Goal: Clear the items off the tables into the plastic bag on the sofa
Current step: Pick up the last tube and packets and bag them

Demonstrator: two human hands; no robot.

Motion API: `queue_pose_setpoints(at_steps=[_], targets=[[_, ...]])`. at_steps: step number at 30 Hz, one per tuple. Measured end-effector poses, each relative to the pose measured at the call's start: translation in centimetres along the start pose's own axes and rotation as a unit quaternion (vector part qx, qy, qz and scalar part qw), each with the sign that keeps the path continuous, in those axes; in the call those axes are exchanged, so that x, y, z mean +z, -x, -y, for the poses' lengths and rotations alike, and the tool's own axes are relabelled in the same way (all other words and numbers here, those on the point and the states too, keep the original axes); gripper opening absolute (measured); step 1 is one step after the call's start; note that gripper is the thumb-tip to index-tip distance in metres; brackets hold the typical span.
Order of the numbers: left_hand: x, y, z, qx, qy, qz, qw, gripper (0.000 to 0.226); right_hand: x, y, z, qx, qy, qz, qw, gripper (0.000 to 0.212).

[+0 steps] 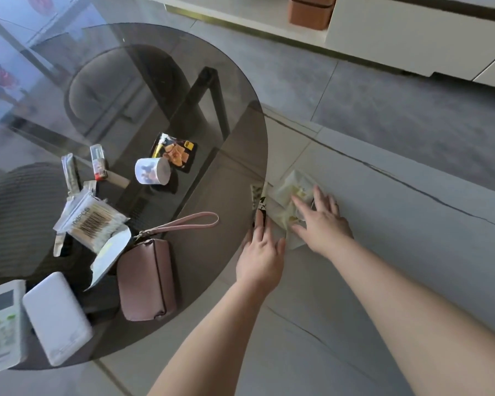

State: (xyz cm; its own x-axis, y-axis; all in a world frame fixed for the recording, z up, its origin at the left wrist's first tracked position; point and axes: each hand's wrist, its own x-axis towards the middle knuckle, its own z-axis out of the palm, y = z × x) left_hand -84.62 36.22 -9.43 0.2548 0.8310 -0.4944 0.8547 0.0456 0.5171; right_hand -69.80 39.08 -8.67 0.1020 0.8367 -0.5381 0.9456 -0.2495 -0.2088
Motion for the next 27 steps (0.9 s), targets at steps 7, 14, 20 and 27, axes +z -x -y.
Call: queue_pose_setpoints(at_steps=[7,14,20,27], targets=[[1.1,4.5,-0.4,0.032,-0.021,0.022,0.999,0.056,2.4,5.8,-3.0,-0.01,0.008,-0.01,1.0,0.061],[3.6,10.1,-1.0,0.022,-0.052,0.031,0.998,0.046,5.4,13.5,-5.4,0.002,0.037,0.016,0.999,0.065],[4.3,11.3,-1.8,-0.08,-0.038,-0.002,0.996,0.021,4.2,14.7,-5.0,0.01,-0.026,-0.038,0.999,0.047],[5.6,10.3,-1.4,-0.158,0.071,-0.015,0.985,0.05,4.0,11.5,-5.1,0.077,-0.046,-0.058,0.994,0.07]])
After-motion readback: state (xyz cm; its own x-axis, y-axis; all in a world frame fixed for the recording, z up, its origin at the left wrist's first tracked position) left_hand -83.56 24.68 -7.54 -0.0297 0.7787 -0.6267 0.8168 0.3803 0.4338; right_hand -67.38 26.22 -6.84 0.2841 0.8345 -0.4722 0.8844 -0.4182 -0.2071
